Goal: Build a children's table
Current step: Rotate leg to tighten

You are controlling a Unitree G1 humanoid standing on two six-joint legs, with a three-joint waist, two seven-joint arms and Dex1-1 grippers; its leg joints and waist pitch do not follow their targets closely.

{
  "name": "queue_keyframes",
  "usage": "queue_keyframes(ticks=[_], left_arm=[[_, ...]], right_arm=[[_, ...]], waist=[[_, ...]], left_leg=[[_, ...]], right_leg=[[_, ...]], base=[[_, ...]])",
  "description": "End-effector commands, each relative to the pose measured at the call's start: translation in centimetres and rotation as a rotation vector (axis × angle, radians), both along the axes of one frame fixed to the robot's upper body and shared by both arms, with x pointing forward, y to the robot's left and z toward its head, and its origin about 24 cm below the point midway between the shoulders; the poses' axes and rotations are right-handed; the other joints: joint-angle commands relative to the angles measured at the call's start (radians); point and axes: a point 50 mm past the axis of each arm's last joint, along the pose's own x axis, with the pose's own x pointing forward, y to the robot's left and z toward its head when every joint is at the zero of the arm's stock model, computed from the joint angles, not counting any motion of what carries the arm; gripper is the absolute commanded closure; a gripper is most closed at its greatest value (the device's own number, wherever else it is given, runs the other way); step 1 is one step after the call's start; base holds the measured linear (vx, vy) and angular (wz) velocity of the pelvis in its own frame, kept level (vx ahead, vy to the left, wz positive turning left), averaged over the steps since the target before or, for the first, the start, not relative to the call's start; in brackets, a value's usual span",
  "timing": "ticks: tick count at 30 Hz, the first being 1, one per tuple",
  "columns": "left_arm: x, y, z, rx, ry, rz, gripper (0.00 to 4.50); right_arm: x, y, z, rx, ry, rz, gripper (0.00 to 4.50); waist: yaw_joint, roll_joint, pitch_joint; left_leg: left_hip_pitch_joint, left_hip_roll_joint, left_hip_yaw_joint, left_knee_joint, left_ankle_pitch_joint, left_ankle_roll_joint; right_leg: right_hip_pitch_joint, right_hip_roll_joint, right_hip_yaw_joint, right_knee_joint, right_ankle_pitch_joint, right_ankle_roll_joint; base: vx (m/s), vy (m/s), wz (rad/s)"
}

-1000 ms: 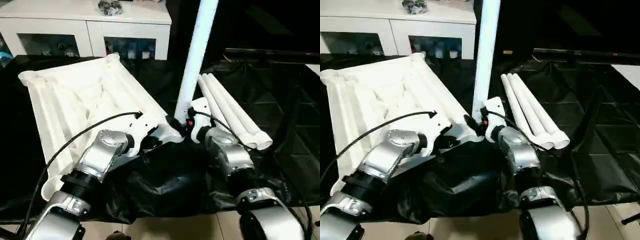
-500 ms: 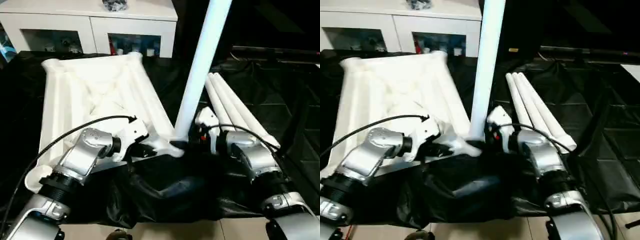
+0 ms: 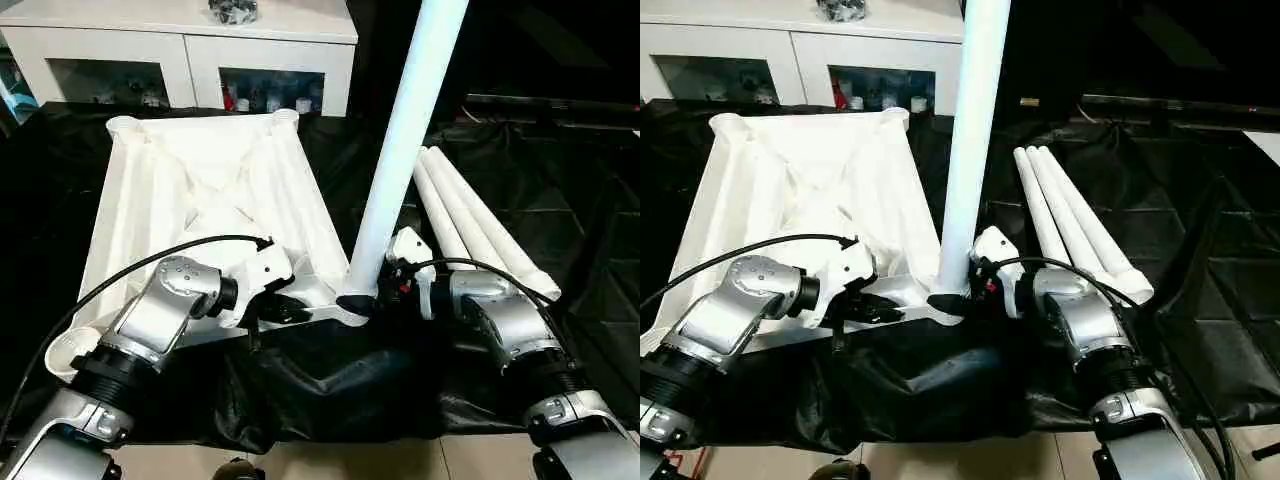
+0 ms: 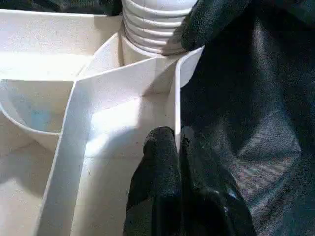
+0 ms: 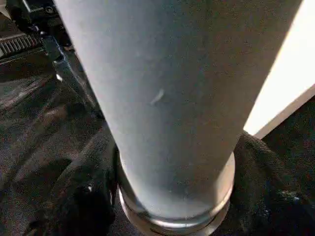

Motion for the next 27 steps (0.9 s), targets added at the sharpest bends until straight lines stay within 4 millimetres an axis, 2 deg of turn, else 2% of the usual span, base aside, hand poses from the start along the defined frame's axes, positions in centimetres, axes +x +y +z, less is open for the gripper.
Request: queue_keyframes(ticks=[1, 2, 5, 6, 7, 9, 10, 12, 14, 15, 19, 21, 24, 25, 27], left_arm=[[0.5, -1.4, 1.1, -0.062, -0.052, -0.012, 4.5], [0.6, -1.5, 1.0, -0.065, -0.055, 0.005, 4.5], [1.9, -2.4, 0.8, -0.073, -0.083, 0.154, 4.5], [2.4, -3.0, 0.6, -0.072, -0.093, 0.224, 4.5], [2.6, -3.2, 0.6, -0.07, -0.096, 0.241, 4.5], [2.9, -4.0, 0.3, -0.064, -0.103, 0.297, 4.5], [3.1, -4.5, 0.3, -0.065, -0.108, 0.319, 4.5], [3.3, -5.0, 0.3, -0.066, -0.118, 0.34, 4.5], [3.2, -6.2, 0.5, -0.095, -0.125, 0.323, 4.5], [3.1, -6.5, 0.6, -0.104, -0.125, 0.31, 4.5], [2.9, -6.5, 0.8, -0.106, -0.138, 0.272, 4.5], [2.6, -5.7, 0.8, -0.111, -0.138, 0.229, 4.5], [2.3, -5.1, 0.9, -0.11, -0.13, 0.198, 4.5], [2.0, -4.4, 0.9, -0.117, -0.13, 0.15, 4.5], [1.8, -4.0, 0.9, -0.114, -0.119, 0.13, 4.5]], right_arm=[[-0.5, 0.6, -1.2, -0.002, 0.053, -0.018, 1.78], [-0.4, 0.6, -1.4, -0.005, 0.052, -0.047, 1.78], [1.0, 1.0, -2.3, -0.033, 0.041, -0.292, 1.78], [1.5, 1.4, -2.7, -0.019, 0.063, -0.401, 1.78], [1.6, 1.6, -2.8, -0.014, 0.07, -0.425, 1.78], [1.9, 2.6, -3.0, -0.002, 0.085, -0.504, 1.78], [2.0, 3.2, -3.1, -0.004, 0.083, -0.534, 1.78], [2.1, 4.0, -3.2, -0.013, 0.076, -0.569, 1.78], [2.0, 5.7, -3.1, 0.019, 0.056, -0.54, 1.78], [1.9, 6.0, -3.0, 0.039, 0.064, -0.527, 1.22], [2.0, 6.4, -2.6, 0.094, 0.085, -0.494, 0.88], [2.1, 5.6, -2.2, 0.078, 0.044, -0.441, 0.65], [2.1, 4.9, -2.0, 0.067, 0.023, -0.398, 0.6], [1.9, 4.0, -1.9, 0.051, 0.006, -0.331, 0.6], [1.7, 3.5, -1.8, 0.044, -0.003, -0.291, 0.6]], waist=[[-0.004, 0.012, -0.065], [-0.005, 0.011, -0.064], [-0.013, 0.011, -0.06], [-0.022, 0.01, -0.059], [-0.022, 0.01, -0.059], [-0.029, 0.009, -0.057], [-0.03, 0.012, -0.058], [-0.031, 0.01, -0.058], [-0.033, 0.011, -0.057], [-0.033, 0.011, -0.058], [-0.032, 0.01, -0.058], [-0.031, 0.011, -0.059], [-0.031, 0.009, -0.062], [-0.031, 0.008, -0.062], [-0.028, 0.01, -0.064]], left_leg=[[0.037, 0.043, -0.022, -0.068, -0.329, -0.02], [0.035, 0.043, -0.022, -0.069, -0.333, -0.023], [0.039, 0.041, -0.026, -0.072, -0.382, -0.048], [0.044, 0.039, -0.03, -0.072, -0.418, -0.065], [0.044, 0.039, -0.03, -0.072, -0.418, -0.065], [0.046, 0.039, -0.033, -0.07, -0.442, -0.065], [0.045, 0.038, -0.034, -0.07, -0.441, -0.061], [0.043, 0.038, -0.035, -0.072, -0.444, -0.059], [0.045, 0.037, -0.035, -0.071, -0.46, -0.061], [0.045, 0.038, -0.036, -0.071, -0.467, -0.058], [0.043, 0.038, -0.035, -0.073, -0.468, -0.044], [0.041, 0.038, -0.035, -0.074, -0.462, -0.043], [0.034, 0.039, -0.034, -0.075, -0.433, -0.035], [0.032, 0.04, -0.032, -0.075, -0.413, -0.03], [0.031, 0.041, -0.027, -0.072, -0.378, -0.021]], right_leg=[[0.029, -0.062, 0.037, -0.073, -0.22, -0.208], [0.03, -0.063, 0.037, -0.074, -0.23, -0.206], [0.025, -0.066, 0.037, -0.082, -0.321, -0.189], [0.021, -0.069, 0.035, -0.089, -0.396, -0.174], [0.021, -0.069, 0.035, -0.089, -0.396, -0.174], [0.017, -0.071, 0.035, -0.099, -0.457, -0.152], [0.015, -0.071, 0.036, -0.101, -0.463, -0.144], [0.016, -0.069, 0.033, -0.103, -0.465, -0.135], [0.01, -0.068, 0.033, -0.106, -0.471, -0.13], [0.011, -0.07, 0.033, -0.107, -0.477, -0.127], [0.011, -0.067, 0.034, -0.106, -0.455, -0.127], [0.013, -0.067, 0.035, -0.104, -0.44, -0.13], [0.019, -0.067, 0.035, -0.097, -0.399, -0.14], [0.02, -0.066, 0.036, -0.095, -0.368, -0.149], [0.022, -0.064, 0.038, -0.088, -0.306, -0.169]], base=[[0.0, 0.0, 0.0], [0.0, 0.0, 0.0], [0.0, 0.0, 0.0], [0.0, 0.0, 0.0], [-0.054, 0.001, -0.04], [0.0, 0.0, 0.0], [0.0, 0.0, 0.0], [0.0, 0.0, 0.0], [0.0, 0.0, 0.0], [0.0, 0.0, 0.0], [0.0, 0.0, 0.0], [0.0, 0.0, 0.0], [0.0, 0.0, 0.0], [0.0, 0.0, 0.0], [0.0, 0.0, 0.0]])
